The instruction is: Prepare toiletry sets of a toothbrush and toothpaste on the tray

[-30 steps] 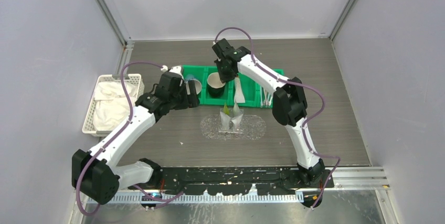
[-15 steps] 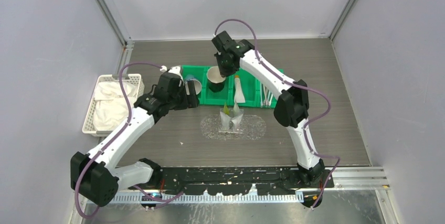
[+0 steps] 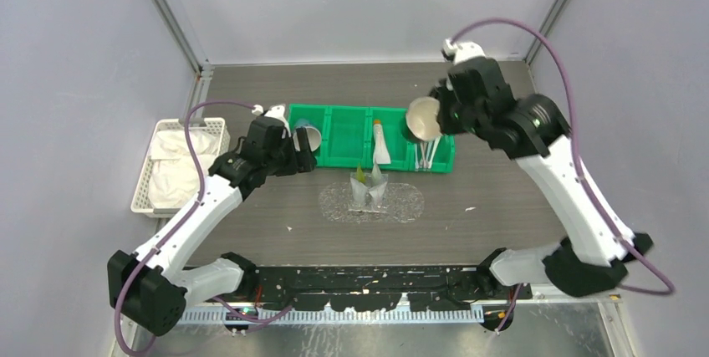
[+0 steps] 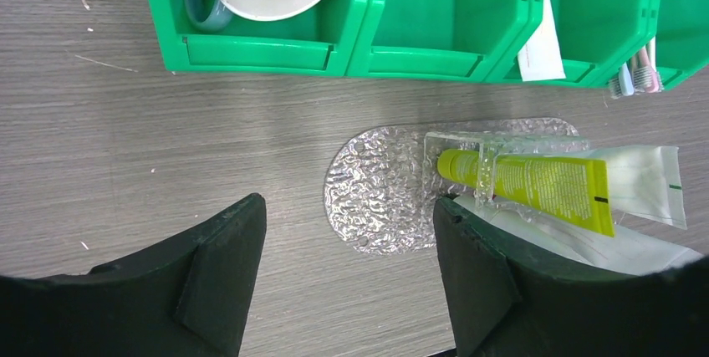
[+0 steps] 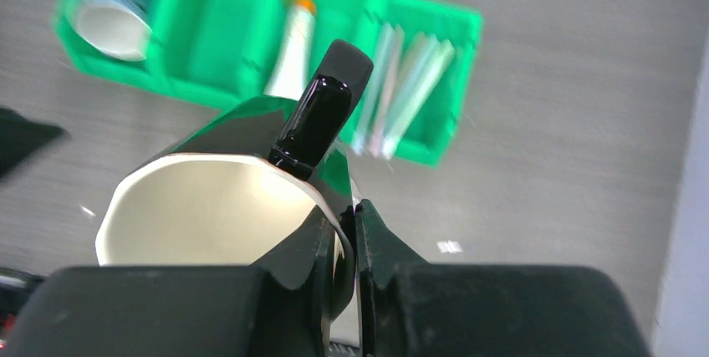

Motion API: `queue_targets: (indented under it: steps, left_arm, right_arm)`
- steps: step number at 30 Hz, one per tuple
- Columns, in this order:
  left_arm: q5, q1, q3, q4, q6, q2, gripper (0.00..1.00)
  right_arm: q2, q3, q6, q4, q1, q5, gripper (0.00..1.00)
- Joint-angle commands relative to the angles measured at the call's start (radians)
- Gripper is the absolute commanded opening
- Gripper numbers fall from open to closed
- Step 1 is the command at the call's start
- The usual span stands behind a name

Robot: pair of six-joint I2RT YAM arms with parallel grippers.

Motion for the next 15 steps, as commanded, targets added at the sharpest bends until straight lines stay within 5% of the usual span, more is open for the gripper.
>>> queue_targets:
  steps: [1,8,15]
  left_arm:
    - [0.019,0.005,0.012,-0.001,-0.011,-0.032,0.73]
    - [0.012,0.005,0.022,-0.018,-0.005,-0.038,0.73]
    - [0.015,0.005,0.012,-0.017,-0.012,-0.042,0.72]
  right_arm:
    - [-0.121,-0.303,0.033,-0.004,-0.024,0.069,0.01]
    - [-0.269,-0.718,0.039,0.223,-0.042,-0.057,0.01]
    - [-0.206,-0.809,0.069,0.368,-0.041,-0.159,0.01]
